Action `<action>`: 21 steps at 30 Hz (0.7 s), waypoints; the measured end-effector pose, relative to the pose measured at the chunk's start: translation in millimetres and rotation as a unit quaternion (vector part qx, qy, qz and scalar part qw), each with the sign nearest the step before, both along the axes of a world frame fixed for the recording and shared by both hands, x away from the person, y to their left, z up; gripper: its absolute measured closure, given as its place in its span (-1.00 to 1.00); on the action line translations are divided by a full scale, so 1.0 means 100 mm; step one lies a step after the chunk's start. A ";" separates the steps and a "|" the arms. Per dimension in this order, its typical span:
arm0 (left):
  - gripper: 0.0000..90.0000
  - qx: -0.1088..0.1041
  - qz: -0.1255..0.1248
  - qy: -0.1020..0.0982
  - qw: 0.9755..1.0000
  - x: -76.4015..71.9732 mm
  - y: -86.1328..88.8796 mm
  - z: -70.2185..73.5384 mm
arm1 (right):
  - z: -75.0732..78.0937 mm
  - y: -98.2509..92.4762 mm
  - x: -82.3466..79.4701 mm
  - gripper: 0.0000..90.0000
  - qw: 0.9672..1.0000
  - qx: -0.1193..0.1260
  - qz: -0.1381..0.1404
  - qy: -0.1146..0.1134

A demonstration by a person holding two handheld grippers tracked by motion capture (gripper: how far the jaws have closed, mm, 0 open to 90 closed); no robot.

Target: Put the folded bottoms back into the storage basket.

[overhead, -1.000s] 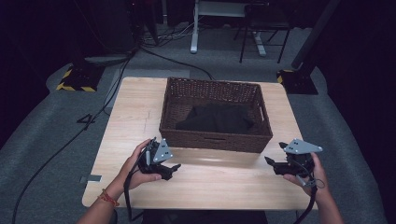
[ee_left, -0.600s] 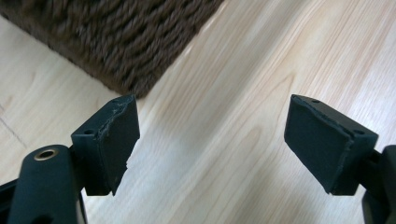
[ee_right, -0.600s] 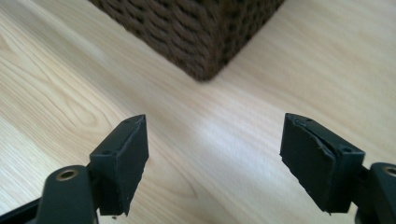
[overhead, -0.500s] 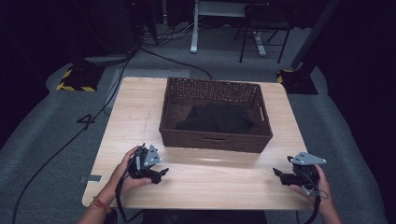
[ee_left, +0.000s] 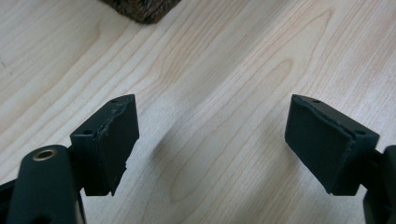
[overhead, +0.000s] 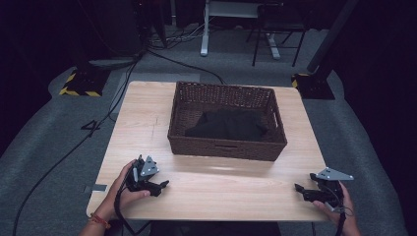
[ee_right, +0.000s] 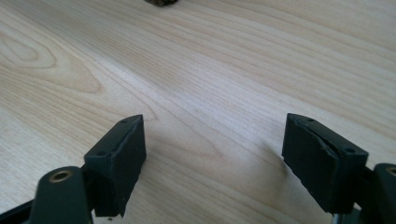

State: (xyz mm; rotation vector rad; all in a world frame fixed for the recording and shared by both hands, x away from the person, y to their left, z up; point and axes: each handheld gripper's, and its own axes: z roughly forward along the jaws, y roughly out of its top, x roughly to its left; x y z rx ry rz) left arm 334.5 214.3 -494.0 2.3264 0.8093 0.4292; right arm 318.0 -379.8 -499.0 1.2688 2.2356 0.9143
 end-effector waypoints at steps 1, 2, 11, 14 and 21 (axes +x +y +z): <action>-0.60 -0.006 0.001 0.005 1.000 0.00 0.01 -0.01 | -0.01 -0.02 0.00 -0.52 1.000 0.006 -0.003 -0.001; -0.60 -0.012 0.002 0.011 1.000 0.01 0.03 -0.03 | -0.02 -0.05 -0.01 -0.54 1.000 0.013 -0.008 -0.003; -0.67 -0.052 0.021 0.027 0.998 0.03 0.12 -0.11 | -0.05 -0.08 -0.03 -0.57 0.999 0.022 -0.028 -0.012; -0.67 -0.052 0.021 0.027 0.998 0.03 0.12 -0.11 | -0.06 -0.08 -0.02 -0.57 0.999 0.022 -0.029 -0.013; -0.67 -0.052 0.023 0.027 0.998 0.04 0.12 -0.11 | -0.06 -0.07 -0.02 -0.57 0.999 0.022 -0.032 -0.013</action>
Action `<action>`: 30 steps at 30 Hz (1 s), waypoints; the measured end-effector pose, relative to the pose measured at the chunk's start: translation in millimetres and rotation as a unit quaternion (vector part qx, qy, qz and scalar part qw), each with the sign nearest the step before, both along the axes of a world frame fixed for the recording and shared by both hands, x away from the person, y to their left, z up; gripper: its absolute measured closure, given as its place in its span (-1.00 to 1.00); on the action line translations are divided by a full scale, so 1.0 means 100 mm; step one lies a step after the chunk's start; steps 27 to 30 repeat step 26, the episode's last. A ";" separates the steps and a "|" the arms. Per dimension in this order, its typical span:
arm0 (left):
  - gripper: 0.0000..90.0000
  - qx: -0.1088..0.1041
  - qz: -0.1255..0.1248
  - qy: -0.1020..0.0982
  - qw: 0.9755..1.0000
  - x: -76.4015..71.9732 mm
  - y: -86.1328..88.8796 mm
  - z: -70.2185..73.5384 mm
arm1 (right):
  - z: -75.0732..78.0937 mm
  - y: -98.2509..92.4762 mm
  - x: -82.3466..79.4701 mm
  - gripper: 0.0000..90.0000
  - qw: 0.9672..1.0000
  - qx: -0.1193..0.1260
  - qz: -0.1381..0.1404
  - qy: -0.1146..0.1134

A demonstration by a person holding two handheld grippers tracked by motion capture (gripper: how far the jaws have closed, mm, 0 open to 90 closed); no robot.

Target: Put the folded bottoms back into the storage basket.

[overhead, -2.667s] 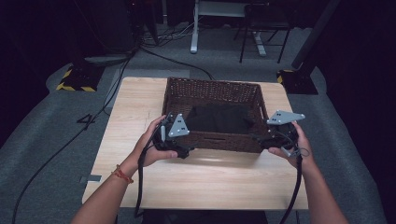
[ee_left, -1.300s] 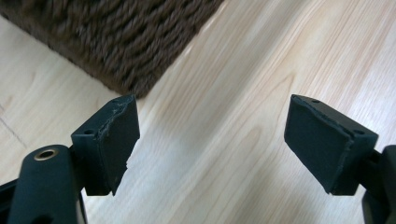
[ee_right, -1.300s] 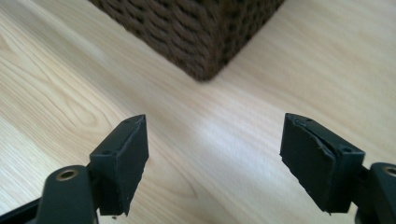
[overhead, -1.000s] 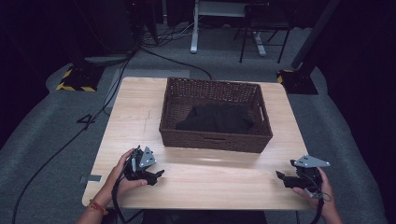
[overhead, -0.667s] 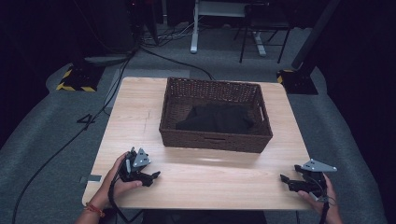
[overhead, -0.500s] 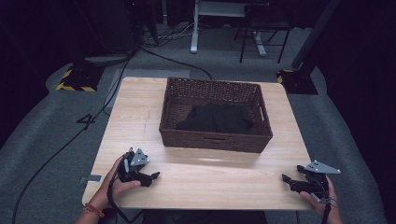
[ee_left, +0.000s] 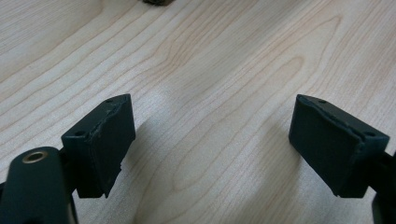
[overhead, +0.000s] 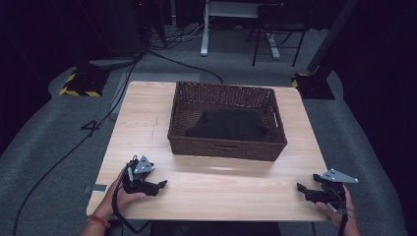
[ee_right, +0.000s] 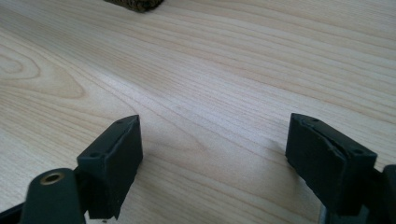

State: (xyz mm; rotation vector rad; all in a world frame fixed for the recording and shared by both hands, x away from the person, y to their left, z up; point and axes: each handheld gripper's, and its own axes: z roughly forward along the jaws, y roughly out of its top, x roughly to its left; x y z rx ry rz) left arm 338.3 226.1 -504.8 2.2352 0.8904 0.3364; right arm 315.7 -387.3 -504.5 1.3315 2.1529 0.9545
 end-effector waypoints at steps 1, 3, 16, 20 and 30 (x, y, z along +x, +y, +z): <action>-0.67 0.000 0.000 0.000 1.000 0.00 0.00 0.00 | 0.00 0.00 0.00 -0.57 1.000 0.000 -0.001 0.000; -0.67 0.000 0.000 0.000 1.000 0.00 0.00 0.00 | 0.00 0.00 0.00 -0.57 1.000 0.000 -0.004 0.000; -0.67 0.002 0.002 -0.001 1.000 0.01 -0.01 0.00 | 0.00 0.00 0.00 -0.57 1.000 0.000 -0.004 0.000; -0.67 0.001 0.002 -0.001 1.000 0.01 -0.01 0.00 | 0.00 0.00 0.00 -0.57 1.000 0.000 -0.004 0.000; -0.67 0.002 0.002 -0.001 1.000 0.02 -0.01 0.00 | 0.00 0.00 0.00 -0.57 1.000 0.000 -0.004 0.000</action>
